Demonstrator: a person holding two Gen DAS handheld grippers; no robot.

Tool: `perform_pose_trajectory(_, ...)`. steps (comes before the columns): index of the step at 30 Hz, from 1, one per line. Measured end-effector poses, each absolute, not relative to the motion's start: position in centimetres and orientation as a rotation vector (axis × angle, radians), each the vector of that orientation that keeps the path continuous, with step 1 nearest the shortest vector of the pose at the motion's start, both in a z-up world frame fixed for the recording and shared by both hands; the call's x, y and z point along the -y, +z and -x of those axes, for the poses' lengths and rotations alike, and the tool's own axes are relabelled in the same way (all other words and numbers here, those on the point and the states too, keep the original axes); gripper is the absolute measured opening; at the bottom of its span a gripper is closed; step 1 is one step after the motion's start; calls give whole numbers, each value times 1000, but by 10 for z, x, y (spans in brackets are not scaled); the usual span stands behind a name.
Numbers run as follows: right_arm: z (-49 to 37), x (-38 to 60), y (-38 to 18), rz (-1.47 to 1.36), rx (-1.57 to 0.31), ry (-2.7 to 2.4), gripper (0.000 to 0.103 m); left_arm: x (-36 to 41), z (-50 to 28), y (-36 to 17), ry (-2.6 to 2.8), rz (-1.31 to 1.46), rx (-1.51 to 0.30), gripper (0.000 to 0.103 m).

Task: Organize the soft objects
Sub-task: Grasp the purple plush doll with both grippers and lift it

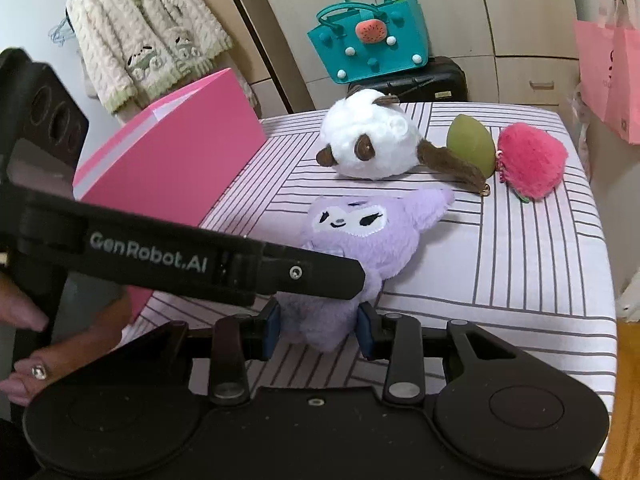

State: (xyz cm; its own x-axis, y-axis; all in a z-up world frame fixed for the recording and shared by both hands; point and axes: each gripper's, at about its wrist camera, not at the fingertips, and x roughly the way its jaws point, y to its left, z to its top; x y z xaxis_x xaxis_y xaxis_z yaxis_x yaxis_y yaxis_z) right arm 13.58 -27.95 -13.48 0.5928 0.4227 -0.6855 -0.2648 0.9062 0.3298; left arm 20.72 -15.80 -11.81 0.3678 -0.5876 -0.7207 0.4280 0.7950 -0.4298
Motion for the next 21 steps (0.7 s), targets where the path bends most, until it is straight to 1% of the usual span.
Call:
perform_pose_trajectory(2,-132,275,-134,-144,-837,381,46,157,-206,-120,-663,188,-1005,55)
perform_pose_trajectory(3,-130,271,-133,-101,-829,366,52,158,-206,-120,-666,188,-1005,50)
perform_pose_trajectory(4,-127,267,-132,-48,-818,347,56,159,-205,-121,-665,187,-1004,50)
perform_pose_trajectory(5,-124,261,-132,8,-802,322,63,160,-205,-122,-660,187,-1007,49)
perform_pose_trajectory(6,-121,257,-132,53,-787,303,66,161,-204,-124,-655,179,-1012,49)
perform_pose_trajectory(7,-119,253,-133,87,-775,292,66,162,-203,-125,-656,175,-1008,48)
perform_pose_trajectory(10,-117,246,-136,135,-751,281,65,163,-200,-125,-649,168,-999,47)
perform_pose_trajectory(11,-116,248,-136,132,-737,277,60,164,-200,-125,-647,167,-997,46)
perform_pose_trajectory(15,-118,254,-138,89,-707,282,53,165,-196,-125,-636,168,-985,43)
perform_pose_trajectory(18,-116,257,-138,43,-704,276,50,166,-191,-124,-622,160,-968,42)
perform_pose_trajectory(21,-114,257,-137,14,-712,270,50,168,-185,-120,-624,133,-949,41)
